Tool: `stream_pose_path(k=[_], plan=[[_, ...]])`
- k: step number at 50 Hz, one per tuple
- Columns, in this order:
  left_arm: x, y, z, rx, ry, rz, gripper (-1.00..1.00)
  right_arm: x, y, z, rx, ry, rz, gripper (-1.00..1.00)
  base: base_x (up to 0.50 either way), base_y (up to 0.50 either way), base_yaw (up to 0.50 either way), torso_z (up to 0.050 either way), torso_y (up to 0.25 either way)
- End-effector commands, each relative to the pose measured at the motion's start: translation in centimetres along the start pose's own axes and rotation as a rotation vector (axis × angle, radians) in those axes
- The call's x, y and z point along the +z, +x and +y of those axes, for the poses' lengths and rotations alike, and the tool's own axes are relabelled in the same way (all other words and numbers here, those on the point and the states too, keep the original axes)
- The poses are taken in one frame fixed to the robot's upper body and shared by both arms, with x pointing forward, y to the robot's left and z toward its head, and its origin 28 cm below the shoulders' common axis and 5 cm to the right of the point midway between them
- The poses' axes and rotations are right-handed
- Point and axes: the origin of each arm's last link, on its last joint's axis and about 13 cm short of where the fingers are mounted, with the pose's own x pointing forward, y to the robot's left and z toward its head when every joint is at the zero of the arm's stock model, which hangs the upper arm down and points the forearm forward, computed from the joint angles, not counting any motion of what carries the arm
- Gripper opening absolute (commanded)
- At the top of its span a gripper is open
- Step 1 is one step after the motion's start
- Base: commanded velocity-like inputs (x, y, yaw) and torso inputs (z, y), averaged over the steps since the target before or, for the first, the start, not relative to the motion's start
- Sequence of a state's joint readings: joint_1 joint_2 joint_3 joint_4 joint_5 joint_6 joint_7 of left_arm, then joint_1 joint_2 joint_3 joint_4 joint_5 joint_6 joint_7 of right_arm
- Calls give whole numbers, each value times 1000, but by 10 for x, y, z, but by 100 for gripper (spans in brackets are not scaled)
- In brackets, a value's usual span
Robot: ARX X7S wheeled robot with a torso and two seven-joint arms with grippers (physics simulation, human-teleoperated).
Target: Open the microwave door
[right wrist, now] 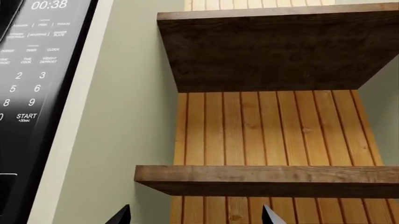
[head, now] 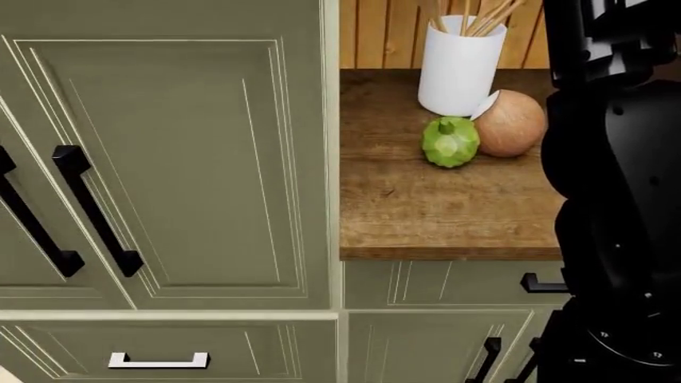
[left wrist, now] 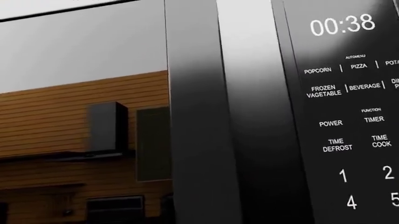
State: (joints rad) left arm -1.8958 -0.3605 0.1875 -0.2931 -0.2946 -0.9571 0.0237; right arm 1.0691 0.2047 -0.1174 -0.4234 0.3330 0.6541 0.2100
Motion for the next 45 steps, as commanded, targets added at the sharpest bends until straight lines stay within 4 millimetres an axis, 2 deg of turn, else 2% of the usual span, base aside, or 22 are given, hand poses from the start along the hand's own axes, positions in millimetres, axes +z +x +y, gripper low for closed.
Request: stream_pose_path(k=[1, 22, 28, 41, 42, 45], plan=[[16, -26, 6, -12, -41, -49, -100, 0, -1, 1, 0, 4, 0, 100, 0, 0, 0, 0, 0], [43, -100, 16, -85, -59, -106, -100, 1, 2, 2, 3, 5, -5, 100, 0, 0, 0, 0, 0], [52, -111, 17, -100, -58, -128, -100, 2, 2, 4, 6, 9, -6, 100, 0, 0, -1, 0, 2], [47, -110, 18, -90, -55, -123, -100, -1, 1, 4, 7, 9, -2, 100, 0, -2, -2, 0, 0], [47, -110, 18, -90, -54, -122, 100, -1, 2, 5, 7, 8, -2, 100, 0, 0, 0, 0, 0], [47, -110, 19, -87, -53, -119, 100, 0, 2, 5, 8, 8, -3, 100, 0, 0, 0, 0, 0]])
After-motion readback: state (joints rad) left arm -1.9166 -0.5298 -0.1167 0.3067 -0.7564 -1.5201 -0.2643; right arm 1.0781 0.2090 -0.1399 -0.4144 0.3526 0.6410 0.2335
